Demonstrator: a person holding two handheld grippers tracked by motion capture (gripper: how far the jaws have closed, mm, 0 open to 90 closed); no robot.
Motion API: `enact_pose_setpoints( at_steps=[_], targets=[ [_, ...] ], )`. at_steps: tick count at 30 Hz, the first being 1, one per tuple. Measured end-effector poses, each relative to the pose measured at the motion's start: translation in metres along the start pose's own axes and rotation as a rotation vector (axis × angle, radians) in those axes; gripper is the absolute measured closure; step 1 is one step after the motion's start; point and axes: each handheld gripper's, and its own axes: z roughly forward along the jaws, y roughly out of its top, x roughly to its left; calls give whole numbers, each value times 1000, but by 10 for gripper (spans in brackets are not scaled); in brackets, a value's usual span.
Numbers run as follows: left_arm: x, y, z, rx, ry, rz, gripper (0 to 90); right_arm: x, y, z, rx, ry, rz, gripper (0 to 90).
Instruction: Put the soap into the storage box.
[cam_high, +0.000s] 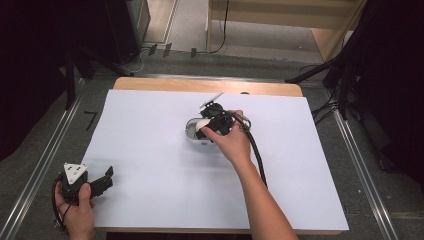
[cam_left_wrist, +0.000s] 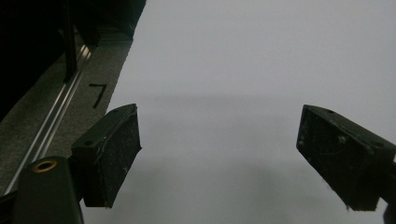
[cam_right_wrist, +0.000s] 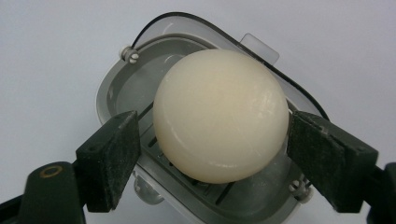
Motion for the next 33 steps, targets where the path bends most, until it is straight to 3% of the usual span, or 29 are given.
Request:
enact_pose_setpoints(
  at_steps=[13,33],
  targets=[
    [0,0,0,2,2,0,144,-3,-4,-13,-21,0,17,178],
    [-1,0,0,1,3,7,144,-24,-43,-25,-22,-5,58,178]
  ],
)
